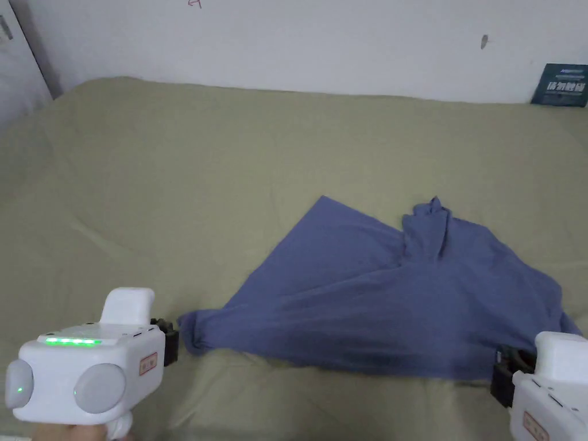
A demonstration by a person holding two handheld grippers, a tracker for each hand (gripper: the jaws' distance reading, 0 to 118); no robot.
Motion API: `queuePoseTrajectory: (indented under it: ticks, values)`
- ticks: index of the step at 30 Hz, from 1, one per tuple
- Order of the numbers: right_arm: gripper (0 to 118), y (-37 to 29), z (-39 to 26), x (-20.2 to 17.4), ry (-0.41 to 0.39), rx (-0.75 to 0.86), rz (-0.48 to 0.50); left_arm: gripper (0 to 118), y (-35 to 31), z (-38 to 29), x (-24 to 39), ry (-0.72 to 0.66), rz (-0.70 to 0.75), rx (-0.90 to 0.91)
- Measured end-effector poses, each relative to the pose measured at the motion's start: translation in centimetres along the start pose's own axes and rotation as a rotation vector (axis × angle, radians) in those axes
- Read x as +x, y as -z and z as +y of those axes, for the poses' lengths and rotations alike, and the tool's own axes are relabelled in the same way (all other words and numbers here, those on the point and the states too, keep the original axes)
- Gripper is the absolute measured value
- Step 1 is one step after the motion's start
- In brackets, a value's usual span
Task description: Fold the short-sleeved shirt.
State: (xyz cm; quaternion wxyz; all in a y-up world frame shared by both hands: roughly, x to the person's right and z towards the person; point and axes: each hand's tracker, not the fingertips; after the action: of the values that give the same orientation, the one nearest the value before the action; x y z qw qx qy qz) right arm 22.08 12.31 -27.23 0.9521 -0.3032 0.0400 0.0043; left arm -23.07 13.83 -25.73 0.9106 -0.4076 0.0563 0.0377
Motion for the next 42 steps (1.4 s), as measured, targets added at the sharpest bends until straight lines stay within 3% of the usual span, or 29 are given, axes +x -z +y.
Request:
queuePoseTrajectory:
  ticks: [6,7,9,10,11,15,16,18,19,20,21,23,30,40,42]
  values:
    - [0,0.4,0.6,-1.6,-0.022,-0.014,0.024,2,4.2,2.1,-1.4,-0.039,-0.072,-0.044]
    - [0,0.5,0.6,-1.8,-0.029,-0.017,0.026,13,5.2,2.7,-1.5,-0.031,-0.076,-0.071]
    - [0,0.6,0.5,-2.0,-0.038,-0.028,0.034,104,5.1,2.9,-0.1,-0.005,-0.096,-0.082]
    - [0,0.7,0.4,-2.1,-0.042,-0.031,0.035,118,6.2,2.9,0.2,-0.016,-0.086,-0.100]
    - [0,0.9,0.3,-2.3,-0.052,-0.039,0.040,110,6.8,2.6,0.7,-0.016,-0.063,-0.089]
    - [0,1.6,0.0,-2.8,-0.069,-0.064,0.046,108,7.0,3.9,3.1,0.052,-0.032,-0.134]
    - [0,1.7,0.0,-2.9,-0.073,-0.069,0.046,107,8.8,3.7,1.3,0.064,-0.038,-0.149]
    - [0,1.9,0.0,-3.1,-0.078,-0.073,0.045,98,9.1,3.3,1.5,0.083,-0.042,-0.166]
    - [0,2.1,0.0,-3.1,-0.078,-0.075,0.047,84,9.0,3.0,1.7,0.083,-0.052,-0.166]
    - [0,2.3,0.1,-3.2,-0.077,-0.080,0.048,51,10.3,2.7,0.8,0.077,-0.075,-0.173]
    - [0,2.5,0.1,-3.1,-0.075,-0.081,0.046,31,10.9,2.4,0.4,0.058,-0.093,-0.164]
    - [0,3.0,0.6,-2.8,-0.068,-0.082,0.047,7,11.2,2.2,0.8,0.063,-0.073,-0.160]
    - [0,6.6,5.8,0.6,-0.051,-0.064,0.028,6,8.5,2.3,2.0,0.050,-0.066,-0.139]
    - [0,22.1,18.2,8.2,-0.122,-0.158,-0.050,6,8.0,3.2,2.6,-0.011,-0.072,-0.159]
    - [0,25.1,19.4,9.2,-0.137,-0.209,-0.028,6,7.9,3.4,2.8,-0.014,-0.073,-0.159]
